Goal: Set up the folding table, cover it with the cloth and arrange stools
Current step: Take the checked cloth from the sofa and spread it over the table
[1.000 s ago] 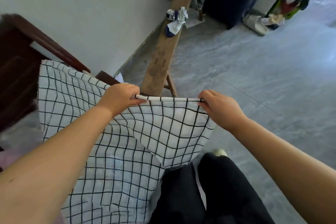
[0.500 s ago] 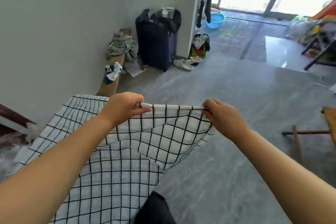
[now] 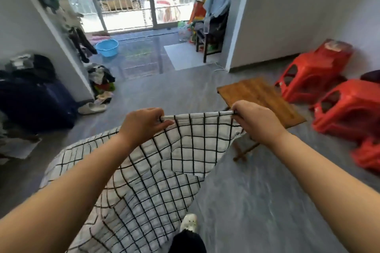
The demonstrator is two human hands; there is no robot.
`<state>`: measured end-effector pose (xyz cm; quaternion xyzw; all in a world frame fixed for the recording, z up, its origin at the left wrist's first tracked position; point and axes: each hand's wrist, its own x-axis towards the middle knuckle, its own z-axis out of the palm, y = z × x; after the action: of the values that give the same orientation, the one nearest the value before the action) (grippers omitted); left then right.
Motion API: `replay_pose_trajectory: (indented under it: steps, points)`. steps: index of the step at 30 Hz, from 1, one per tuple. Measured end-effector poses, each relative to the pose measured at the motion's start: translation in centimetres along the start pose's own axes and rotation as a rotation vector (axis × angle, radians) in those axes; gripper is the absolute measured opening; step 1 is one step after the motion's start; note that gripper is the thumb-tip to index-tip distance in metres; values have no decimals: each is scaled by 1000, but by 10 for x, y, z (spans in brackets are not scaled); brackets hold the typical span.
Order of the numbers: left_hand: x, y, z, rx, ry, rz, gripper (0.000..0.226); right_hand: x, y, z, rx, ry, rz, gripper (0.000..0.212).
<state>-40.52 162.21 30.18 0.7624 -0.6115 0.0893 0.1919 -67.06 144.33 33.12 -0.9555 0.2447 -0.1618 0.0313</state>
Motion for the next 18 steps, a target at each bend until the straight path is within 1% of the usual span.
replay_pose_trajectory:
  steps: [4,7,8,11,12,14,18]
  points:
    - [63,45,42,-91,-52,68,55,-17,62,-15,-36,22,117,12]
    - [106,73,73,-161,-113,105,41,-19,106,-21,-52,13,214,10]
    - [120,80,84,-183,-125,127,40,-18,120,-23,-60,6,233,9]
    - [160,98,114,-235,-104,192,50,-14,158,-29,-73,5,291,8]
    - [173,103,123,-260,-98,210,49,-14,169,-30,-76,11,316,8]
    - [194,112,140,-311,-99,233,42,-16,186,-28,-73,19,351,7]
    - [218,130,161,-302,-119,293,32,-30,214,-20,-38,-9,387,10]
